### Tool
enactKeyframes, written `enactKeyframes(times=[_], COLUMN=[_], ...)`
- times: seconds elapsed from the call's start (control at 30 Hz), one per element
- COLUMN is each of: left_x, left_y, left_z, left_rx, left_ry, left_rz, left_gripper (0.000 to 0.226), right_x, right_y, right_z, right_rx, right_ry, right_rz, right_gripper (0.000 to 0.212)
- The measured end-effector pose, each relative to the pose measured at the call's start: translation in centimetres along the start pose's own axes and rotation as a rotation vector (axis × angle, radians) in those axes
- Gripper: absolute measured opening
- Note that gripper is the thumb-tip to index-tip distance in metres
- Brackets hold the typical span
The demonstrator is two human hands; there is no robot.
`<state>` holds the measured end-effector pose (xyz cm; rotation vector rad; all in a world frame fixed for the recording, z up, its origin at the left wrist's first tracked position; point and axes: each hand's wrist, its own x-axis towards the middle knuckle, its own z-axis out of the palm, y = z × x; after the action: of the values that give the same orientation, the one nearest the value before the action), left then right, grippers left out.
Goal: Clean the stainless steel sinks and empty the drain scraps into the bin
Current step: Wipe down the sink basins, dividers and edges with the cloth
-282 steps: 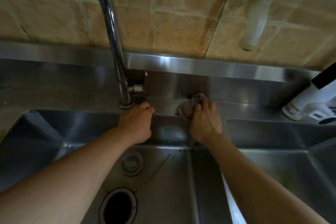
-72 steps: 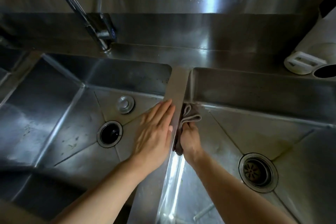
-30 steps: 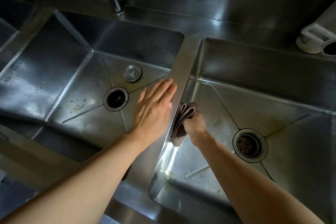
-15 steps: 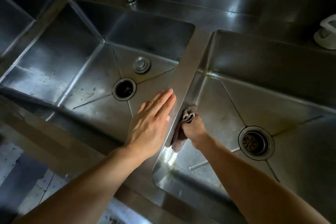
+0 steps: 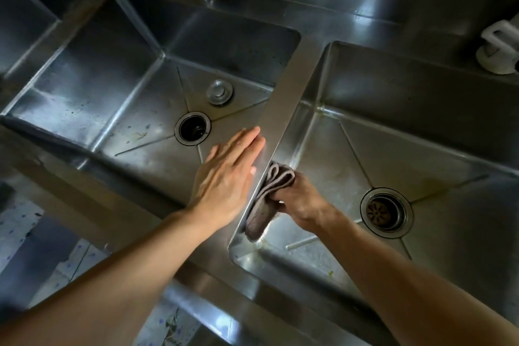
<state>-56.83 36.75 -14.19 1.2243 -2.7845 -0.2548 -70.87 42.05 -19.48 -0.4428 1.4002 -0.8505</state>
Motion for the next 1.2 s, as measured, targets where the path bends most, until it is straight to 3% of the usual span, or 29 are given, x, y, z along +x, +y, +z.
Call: enactKeyframes(times=[0.13, 0.33, 0.4, 0.53, 0.7, 0.8, 0.97, 1.1, 1.2], left_x=[-2.4, -3.0, -3.1, -3.1, -3.2, -3.3, -3.1, -3.9, -5.0], left_y=[0.6, 0.8, 0.6, 0.4, 0.3, 0.1, 0.1, 0.3, 0.5], left_z=[-0.5, -0.2, 0.0, 0.3, 0.5, 0.7, 0.4, 0.0, 0.0], left_rx=[0.016, 0.012, -0.010, -0.018, -0.009, -0.017, 0.006, -0.013, -0.027], left_ry=[0.010, 0.010, 0.004, 0.005, 0.010, 0.000, -0.013, 0.012, 0.059], left_rz=[-0.026, -0.037, -0.044, -0.038, -0.047, -0.051, -0.051, 0.006, 0.028], left_gripper=[0.051, 0.051, 0.051, 0.050, 0.051, 0.053, 0.053, 0.053, 0.052], right_x=[-3.2, 1.4, 3.7, 7.6, 8.5, 5.7, -1.6, -5.7, -6.5], right_y=[-1.0, 1.9, 4.1, 7.3, 7.7, 5.9, 1.7, -1.0, -1.4], right_z=[0.7, 1.7, 1.5, 0.5, 0.6, 1.0, 0.9, 0.9, 1.6], right_rx=[0.067, -0.248, -0.276, -0.318, -0.348, -0.165, 0.015, 0.086, 0.020], right_ry=[-0.156, 0.041, 0.078, 0.107, 0.115, 0.043, -0.255, -0.446, -0.462], right_rz=[-0.053, 0.025, 0.101, 0.209, 0.259, 0.265, 0.083, -0.028, -0.024], right_gripper=[0.042, 0.027, 0.035, 0.070, 0.066, 0.046, 0.039, 0.029, 0.022])
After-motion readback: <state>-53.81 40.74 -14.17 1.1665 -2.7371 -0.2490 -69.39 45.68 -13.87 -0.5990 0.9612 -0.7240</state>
